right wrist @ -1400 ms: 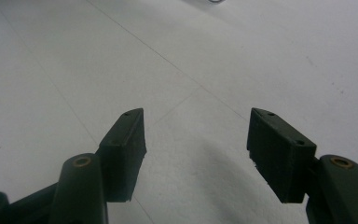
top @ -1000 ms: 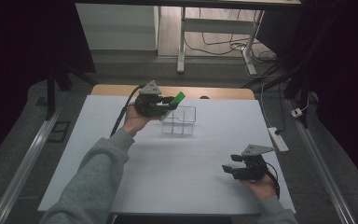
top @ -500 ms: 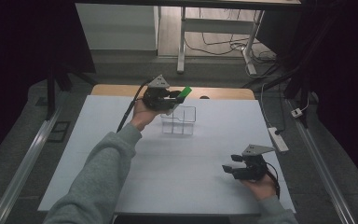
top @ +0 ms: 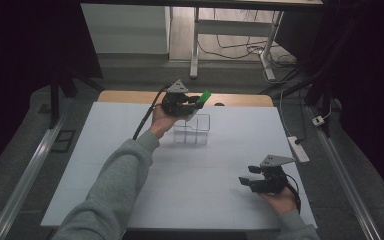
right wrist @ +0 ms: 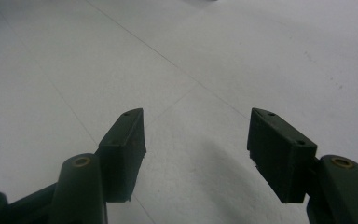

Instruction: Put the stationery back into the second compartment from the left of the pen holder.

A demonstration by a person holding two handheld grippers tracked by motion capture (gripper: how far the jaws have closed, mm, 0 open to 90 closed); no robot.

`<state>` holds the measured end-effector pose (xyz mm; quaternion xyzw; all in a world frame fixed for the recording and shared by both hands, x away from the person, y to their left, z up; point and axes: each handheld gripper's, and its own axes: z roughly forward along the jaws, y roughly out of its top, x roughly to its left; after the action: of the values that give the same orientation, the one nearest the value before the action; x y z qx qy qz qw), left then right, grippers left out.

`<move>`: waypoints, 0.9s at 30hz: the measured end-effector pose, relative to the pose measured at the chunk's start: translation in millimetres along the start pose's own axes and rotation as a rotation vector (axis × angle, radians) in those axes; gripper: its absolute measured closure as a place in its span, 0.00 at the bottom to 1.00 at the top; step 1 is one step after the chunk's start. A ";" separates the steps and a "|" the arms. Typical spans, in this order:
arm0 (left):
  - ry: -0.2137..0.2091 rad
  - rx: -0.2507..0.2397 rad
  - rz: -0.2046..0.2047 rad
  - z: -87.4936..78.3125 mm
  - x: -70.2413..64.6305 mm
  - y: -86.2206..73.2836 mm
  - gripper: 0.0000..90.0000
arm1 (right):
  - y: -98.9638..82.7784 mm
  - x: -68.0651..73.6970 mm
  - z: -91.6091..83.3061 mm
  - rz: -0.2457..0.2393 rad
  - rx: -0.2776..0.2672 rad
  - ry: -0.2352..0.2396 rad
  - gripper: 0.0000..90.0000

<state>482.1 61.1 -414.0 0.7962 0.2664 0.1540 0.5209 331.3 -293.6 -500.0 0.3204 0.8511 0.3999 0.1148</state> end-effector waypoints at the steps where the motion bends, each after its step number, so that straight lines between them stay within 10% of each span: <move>1: -0.001 0.003 -0.002 2.5 0.6 -1.5 0.73 | 0.1 0.1 -0.3 0.000 -0.001 0.000 0.41; 22: -0.009 -0.015 -0.042 18.6 10.4 -20.5 0.72 | -1.5 0.2 0.0 0.005 0.006 0.000 0.41; 27: 0.010 0.006 -0.037 14.1 11.6 -22.2 0.48 | -0.8 1.4 -0.1 0.001 0.006 0.001 0.41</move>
<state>493.0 64.4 -440.4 0.7919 0.2842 0.1475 0.5200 329.8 -293.2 -500.4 0.3210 0.8522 0.3973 0.1132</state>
